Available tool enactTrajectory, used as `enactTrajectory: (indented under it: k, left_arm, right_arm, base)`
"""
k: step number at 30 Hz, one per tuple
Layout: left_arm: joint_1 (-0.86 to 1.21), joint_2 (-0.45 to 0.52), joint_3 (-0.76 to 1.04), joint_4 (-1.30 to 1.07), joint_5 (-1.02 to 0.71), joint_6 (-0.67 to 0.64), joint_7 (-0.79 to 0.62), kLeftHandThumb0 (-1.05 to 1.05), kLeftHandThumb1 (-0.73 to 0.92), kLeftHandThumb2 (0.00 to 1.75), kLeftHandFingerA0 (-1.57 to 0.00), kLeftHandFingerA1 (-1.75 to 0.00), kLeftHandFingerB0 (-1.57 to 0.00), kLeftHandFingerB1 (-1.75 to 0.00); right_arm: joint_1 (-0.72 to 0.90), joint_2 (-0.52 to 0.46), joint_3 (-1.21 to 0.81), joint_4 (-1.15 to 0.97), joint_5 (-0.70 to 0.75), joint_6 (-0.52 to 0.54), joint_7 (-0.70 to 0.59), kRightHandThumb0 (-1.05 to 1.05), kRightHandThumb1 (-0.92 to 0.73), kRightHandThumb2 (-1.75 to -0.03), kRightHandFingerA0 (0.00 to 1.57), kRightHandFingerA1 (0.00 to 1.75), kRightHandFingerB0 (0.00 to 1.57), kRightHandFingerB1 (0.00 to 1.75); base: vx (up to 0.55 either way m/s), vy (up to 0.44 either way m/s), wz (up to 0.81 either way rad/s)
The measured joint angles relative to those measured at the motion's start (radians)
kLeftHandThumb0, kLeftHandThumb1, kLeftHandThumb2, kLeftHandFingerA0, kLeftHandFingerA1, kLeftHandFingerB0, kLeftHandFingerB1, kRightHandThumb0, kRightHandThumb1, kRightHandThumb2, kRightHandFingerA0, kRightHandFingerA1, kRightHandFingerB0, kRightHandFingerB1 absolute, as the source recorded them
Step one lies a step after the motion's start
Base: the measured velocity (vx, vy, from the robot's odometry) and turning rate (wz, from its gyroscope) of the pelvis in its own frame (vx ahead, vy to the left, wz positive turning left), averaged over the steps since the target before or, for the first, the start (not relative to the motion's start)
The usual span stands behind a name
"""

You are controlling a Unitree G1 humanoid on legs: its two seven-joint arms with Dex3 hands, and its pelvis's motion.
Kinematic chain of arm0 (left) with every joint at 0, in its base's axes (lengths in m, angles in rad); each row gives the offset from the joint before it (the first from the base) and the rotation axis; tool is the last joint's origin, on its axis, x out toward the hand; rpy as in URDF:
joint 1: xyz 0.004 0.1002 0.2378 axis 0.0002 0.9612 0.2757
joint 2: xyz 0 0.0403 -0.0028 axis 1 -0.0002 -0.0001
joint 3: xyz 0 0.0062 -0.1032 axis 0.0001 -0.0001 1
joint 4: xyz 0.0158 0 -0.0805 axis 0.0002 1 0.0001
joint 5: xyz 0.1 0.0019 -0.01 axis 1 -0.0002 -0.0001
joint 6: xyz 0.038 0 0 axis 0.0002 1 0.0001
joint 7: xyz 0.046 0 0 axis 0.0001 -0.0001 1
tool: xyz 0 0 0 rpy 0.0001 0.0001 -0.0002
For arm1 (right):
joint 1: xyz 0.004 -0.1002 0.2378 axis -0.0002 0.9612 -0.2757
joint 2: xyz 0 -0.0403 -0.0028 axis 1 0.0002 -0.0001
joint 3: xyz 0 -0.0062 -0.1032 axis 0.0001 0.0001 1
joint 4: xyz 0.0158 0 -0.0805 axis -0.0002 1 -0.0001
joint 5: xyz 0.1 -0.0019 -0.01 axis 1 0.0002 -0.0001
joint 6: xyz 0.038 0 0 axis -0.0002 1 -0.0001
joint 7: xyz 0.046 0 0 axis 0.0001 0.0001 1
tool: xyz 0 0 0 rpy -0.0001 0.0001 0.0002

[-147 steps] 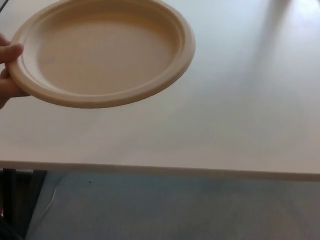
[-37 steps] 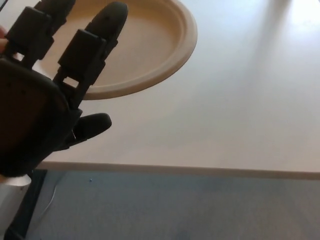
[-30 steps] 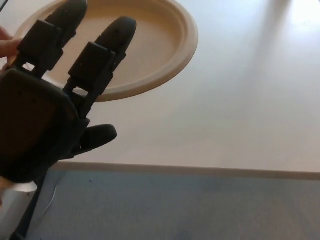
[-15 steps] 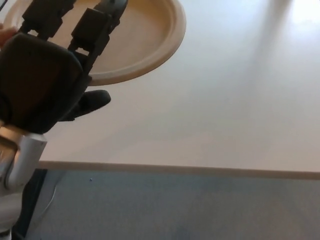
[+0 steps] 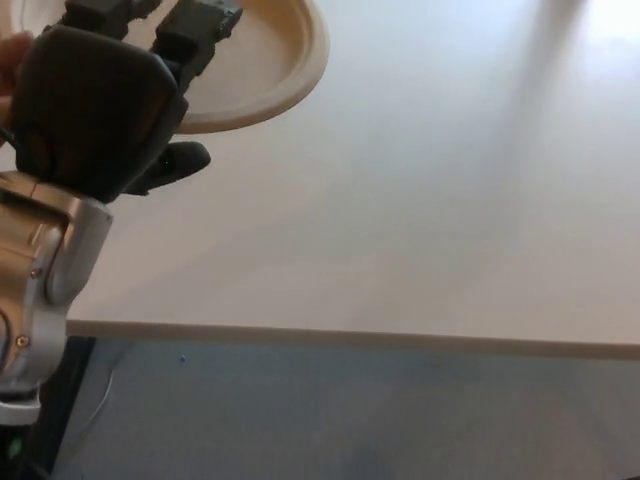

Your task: A person passes a plate to the robot and the robot grabs it with its left hand and places it at the centre of the table infront of it

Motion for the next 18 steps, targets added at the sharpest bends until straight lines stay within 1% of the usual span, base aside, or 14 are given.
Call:
enactTrajectory:
  k: [1, 4, 5, 6, 8, 9, 10, 11, 12, 14, 15, 16, 17, 18]
  left_arm:
    - [-0.012, 0.0, -0.009, 0.031, 0.0, 0.001, 0.02, -0.06, 0.54, 0.53, -0.75, -1.68, -0.73, -1.28]
    - [-0.036, -0.01, -0.034, 0.092, 0.004, 0.016, 0.072, -0.11, 0.53, 0.51, -0.73, -1.65, -0.7, -1.36]
    - [-0.04, -0.012, -0.044, 0.106, 0.007, 0.024, 0.089, -0.09, 0.55, 0.53, -0.71, -1.65, -0.71, -1.28]
    - [-0.041, -0.013, -0.05, 0.113, 0.008, 0.029, 0.098, -0.09, 0.56, 0.51, -0.69, -1.65, -0.63, -1.39]
    - [-0.043, -0.013, -0.058, 0.125, 0.007, 0.033, 0.117, -0.09, 0.56, 0.51, -0.69, -1.65, -0.63, -1.39]
    - [-0.043, -0.013, -0.063, 0.131, 0.003, 0.034, 0.129, -0.13, 0.55, 0.54, -0.69, -1.64, -0.67, -1.3]
    - [-0.042, -0.013, -0.068, 0.135, 0.0, 0.034, 0.141, -0.24, 0.56, 0.58, -0.85, -1.39, -0.79, -0.52]
    - [-0.042, -0.013, -0.071, 0.136, -0.002, 0.034, 0.148, -0.24, 0.56, 0.58, -0.85, -1.39, -0.79, -0.52]
    - [-0.041, -0.012, -0.075, 0.136, -0.003, 0.034, 0.156, -0.31, 0.5, 0.83, -0.98, -1.13, -0.69, -0.62]
    - [-0.038, -0.01, -0.084, 0.134, -0.003, 0.034, 0.168, -0.27, 0.49, 0.84, -1.0, -1.14, -0.69, -0.63]
    - [-0.037, -0.009, -0.086, 0.134, -0.004, 0.034, 0.173, -0.19, 0.58, 0.59, -0.88, -1.35, -0.66, -0.49]
    - [-0.035, -0.007, -0.09, 0.133, -0.007, 0.034, 0.179, -0.19, 0.58, 0.59, -0.88, -1.35, -0.66, -0.49]
    - [-0.034, -0.006, -0.092, 0.134, -0.01, 0.034, 0.182, -0.18, 0.59, 0.58, -0.92, -1.32, -0.58, -0.44]
    - [-0.034, -0.006, -0.093, 0.135, -0.012, 0.033, 0.184, -0.18, 0.59, 0.58, -0.92, -1.32, -0.58, -0.44]
  right_arm:
    - [0.0, 0.0, 0.0, -0.001, 0.0, 0.0, 0.001, -0.82, -0.6, -1.05, 0.21, 0.6, 0.15, 0.52]
    - [-0.001, 0.0, -0.001, -0.002, 0.0, 0.001, 0.003, -0.81, -0.6, -1.05, 0.22, 0.6, 0.15, 0.53]
    - [-0.002, 0.0, -0.001, -0.002, 0.0, 0.002, 0.003, -0.87, -0.8, -0.64, 0.24, 0.57, 0.22, 0.46]
    - [-0.003, 0.0, -0.001, -0.003, 0.0, 0.002, 0.003, -0.88, -0.8, -0.64, 0.25, 0.58, 0.22, 0.46]
    - [-0.004, 0.0, 0.0, -0.004, -0.001, 0.003, 0.003, -0.88, -0.8, -0.64, 0.25, 0.58, 0.22, 0.46]
    - [-0.004, 0.0, 0.0, -0.006, 0.0, 0.003, 0.003, -0.87, -0.8, -0.64, 0.26, 0.57, 0.23, 0.46]
    - [-0.004, 0.0, 0.0, -0.007, 0.0, 0.003, 0.003, -0.87, -0.79, -0.64, 0.26, 0.56, 0.23, 0.46]
    - [-0.004, 0.0, 0.0, -0.007, 0.0, 0.003, 0.003, -0.87, -0.79, -0.64, 0.26, 0.56, 0.23, 0.46]
    - [-0.004, 0.0, -0.001, -0.007, 0.0, 0.003, 0.005, -0.88, -0.79, -0.64, 0.26, 0.57, 0.23, 0.46]
    - [-0.005, 0.0, -0.001, -0.007, 0.0, 0.004, 0.008, -0.87, -0.79, -0.64, 0.26, 0.56, 0.23, 0.45]
    - [-0.006, 0.0, -0.001, -0.007, 0.0, 0.004, 0.009, -0.86, -0.8, -0.64, 0.26, 0.55, 0.23, 0.45]
    - [-0.007, 0.0, -0.002, -0.007, 0.0, 0.005, 0.01, -0.86, -0.8, -0.64, 0.26, 0.55, 0.23, 0.45]
    - [-0.007, 0.0, -0.002, -0.006, 0.0, 0.005, 0.01, -0.88, -0.79, -0.64, 0.25, 0.56, 0.23, 0.45]
    - [-0.007, 0.0, -0.002, -0.006, -0.001, 0.005, 0.01, -0.88, -0.79, -0.64, 0.25, 0.56, 0.23, 0.45]
  base:
    - [0.0, 0.0, 0.0]
    - [0.0, 0.0, 0.0]
    - [0.0, 0.0, 0.0]
    - [0.0, 0.0, 0.0]
    - [0.0, 0.0, 0.0]
    - [0.0, 0.0, 0.0]
    - [0.0, 0.0, 0.0]
    - [0.0, 0.0, 0.0]
    - [0.0, 0.0, 0.0]
    - [0.0, 0.0, 0.0]
    - [0.0, 0.0, 0.0]
    - [0.0, 0.0, 0.0]
    - [0.0, 0.0, 0.0]
    - [0.0, 0.0, 0.0]
